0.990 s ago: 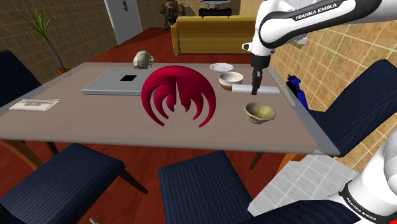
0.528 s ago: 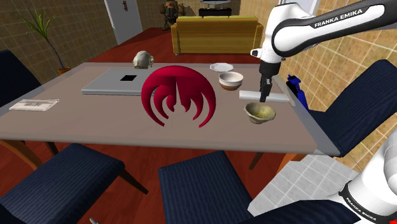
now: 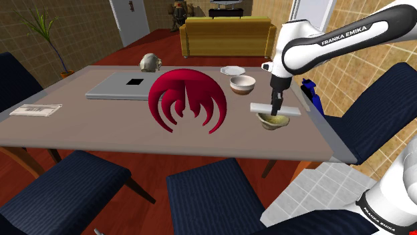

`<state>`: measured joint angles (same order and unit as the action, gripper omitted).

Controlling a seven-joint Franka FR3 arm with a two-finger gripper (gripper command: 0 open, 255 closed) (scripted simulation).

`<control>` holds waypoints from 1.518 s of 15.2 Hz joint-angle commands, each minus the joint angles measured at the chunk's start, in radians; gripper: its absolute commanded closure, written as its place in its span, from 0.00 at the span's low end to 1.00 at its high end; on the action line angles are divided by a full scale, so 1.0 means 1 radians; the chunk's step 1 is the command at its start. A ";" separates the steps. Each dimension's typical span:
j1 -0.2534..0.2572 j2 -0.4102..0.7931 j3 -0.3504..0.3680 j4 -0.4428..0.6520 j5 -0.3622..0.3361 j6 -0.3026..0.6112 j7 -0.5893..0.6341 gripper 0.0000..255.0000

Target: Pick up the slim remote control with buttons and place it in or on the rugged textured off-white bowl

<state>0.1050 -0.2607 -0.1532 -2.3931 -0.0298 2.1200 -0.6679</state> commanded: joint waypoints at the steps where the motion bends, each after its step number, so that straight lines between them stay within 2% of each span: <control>1: 0.000 0.011 -0.001 -0.016 0.001 0.028 -0.001 1.00; 9: 0.000 0.014 -0.001 -0.019 0.002 0.034 -0.001 1.00; 10: 0.000 0.015 -0.001 -0.019 0.002 0.034 -0.001 0.00; 15: 0.000 0.014 -0.001 -0.019 0.002 0.034 -0.001 0.00; 19: -0.001 -0.035 0.004 0.067 -0.003 -0.101 0.003 0.00; 23: -0.001 -0.035 0.004 0.067 -0.003 -0.101 0.003 0.00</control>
<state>0.1046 -0.2931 -0.1494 -2.3261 -0.0322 2.0222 -0.6647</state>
